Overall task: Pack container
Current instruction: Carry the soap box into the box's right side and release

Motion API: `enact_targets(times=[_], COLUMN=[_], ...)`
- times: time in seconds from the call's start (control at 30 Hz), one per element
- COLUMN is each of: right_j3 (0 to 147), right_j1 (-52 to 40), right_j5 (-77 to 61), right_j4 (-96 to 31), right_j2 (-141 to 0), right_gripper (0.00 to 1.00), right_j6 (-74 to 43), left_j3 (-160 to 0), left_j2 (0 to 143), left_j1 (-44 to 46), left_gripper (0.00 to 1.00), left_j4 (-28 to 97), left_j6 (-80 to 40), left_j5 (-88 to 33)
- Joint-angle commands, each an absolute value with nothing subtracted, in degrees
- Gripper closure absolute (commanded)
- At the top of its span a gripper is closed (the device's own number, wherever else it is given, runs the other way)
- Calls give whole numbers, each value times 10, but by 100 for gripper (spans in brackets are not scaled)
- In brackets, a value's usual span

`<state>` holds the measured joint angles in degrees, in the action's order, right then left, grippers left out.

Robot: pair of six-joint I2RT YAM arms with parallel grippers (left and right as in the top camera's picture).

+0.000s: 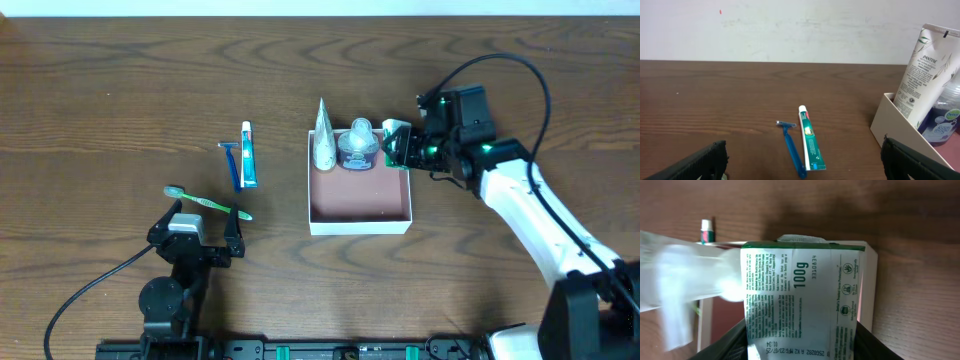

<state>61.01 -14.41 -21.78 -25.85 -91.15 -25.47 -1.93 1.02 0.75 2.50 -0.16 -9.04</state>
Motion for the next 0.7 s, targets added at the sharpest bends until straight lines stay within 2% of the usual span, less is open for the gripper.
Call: enact_targets(times=[0.0,0.13,0.3,0.37,0.67], right_j3=[617,617,617,617,617], right_j1=[-154,-155,-155,-154,-155], right_j5=[-216,-216,-214,-214,-215], right_j4=[-253,-249,-244,-244,-235], right_j2=[-928,-934,-934,-934,-933], right_gripper=[54,52,29,24,21], right_j6=[-263,-263,-263,-263,-263], left_j3=[-2,-2,-2,-2,-2], left_j2=[10,10,10,10,10], left_j1=[4,4,4,4,4], left_gripper=[2,2,2,2,2], left_j4=[32,32,32,32,32], left_j6=[2,2,2,1,2], left_j5=[-95,-95,-95,-95,-95])
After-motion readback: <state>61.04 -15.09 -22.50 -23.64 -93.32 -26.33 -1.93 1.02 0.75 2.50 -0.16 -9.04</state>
